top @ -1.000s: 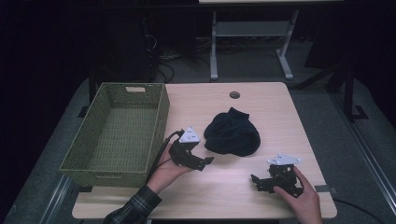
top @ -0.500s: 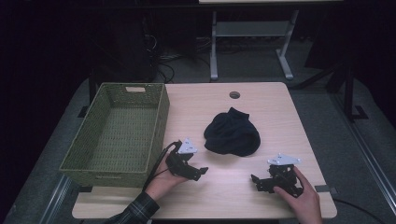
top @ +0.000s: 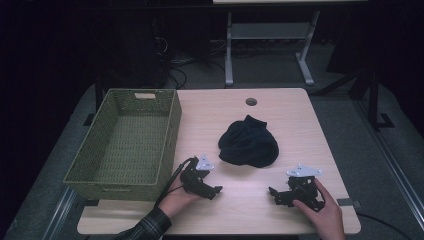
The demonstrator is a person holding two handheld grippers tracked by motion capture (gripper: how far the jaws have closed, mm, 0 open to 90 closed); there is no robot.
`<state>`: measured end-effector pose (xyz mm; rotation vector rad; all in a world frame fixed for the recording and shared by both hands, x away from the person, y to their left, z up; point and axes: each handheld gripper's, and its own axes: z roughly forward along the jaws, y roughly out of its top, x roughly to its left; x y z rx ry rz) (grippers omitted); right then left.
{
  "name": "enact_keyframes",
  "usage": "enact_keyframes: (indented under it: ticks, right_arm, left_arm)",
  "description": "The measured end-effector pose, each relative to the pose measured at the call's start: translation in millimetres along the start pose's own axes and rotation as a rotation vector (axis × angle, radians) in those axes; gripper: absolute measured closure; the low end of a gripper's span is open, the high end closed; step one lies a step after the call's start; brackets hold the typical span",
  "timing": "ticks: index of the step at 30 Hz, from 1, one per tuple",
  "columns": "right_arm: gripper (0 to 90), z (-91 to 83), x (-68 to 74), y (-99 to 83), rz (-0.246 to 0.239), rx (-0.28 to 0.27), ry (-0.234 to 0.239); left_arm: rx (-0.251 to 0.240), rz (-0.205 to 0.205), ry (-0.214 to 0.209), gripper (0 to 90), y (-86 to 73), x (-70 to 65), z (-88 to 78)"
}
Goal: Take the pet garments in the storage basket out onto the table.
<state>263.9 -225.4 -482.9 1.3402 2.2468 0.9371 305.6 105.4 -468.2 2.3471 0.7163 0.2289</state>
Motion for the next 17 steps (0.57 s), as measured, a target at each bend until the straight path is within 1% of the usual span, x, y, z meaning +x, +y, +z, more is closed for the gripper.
enact_keyframes:
  ticks: [2, 4, 5, 7, 8, 17]
  right_arm:
    - [0.4, 0.0, 0.0, 0.0, 0.000, 0.000, 0.000]
    - [0.4, 0.0, 0.0, 0.0, 0.000, 0.000, 0.000]
    - [0.5, 0.1, 0.0, -0.1, 0.000, -0.001, 0.000]
    - [0.5, 0.1, 0.0, 0.0, 0.000, 0.000, 0.000]
    - [0.5, 0.0, 0.0, 0.0, 0.000, 0.000, 0.000]
    - [0.5, 0.0, 0.1, 0.0, 0.001, 0.000, 0.000]
  left_arm:
    - [-0.006, 0.018, 0.016, 13.1, -1.7, -2.3, 1.1]
    - [-0.020, 0.015, 0.019, 13.1, -3.4, -4.0, 1.2]
    - [-0.034, 0.015, 0.018, 13.0, -5.1, -4.7, 1.4]
    - [-0.086, 0.014, 0.017, 13.0, -11.2, -5.4, 2.1]
    - [-0.102, 0.017, 0.016, 13.0, -13.4, -5.2, 1.9]
    - [-0.100, 0.011, 0.020, 13.1, -13.8, -5.8, 1.4]
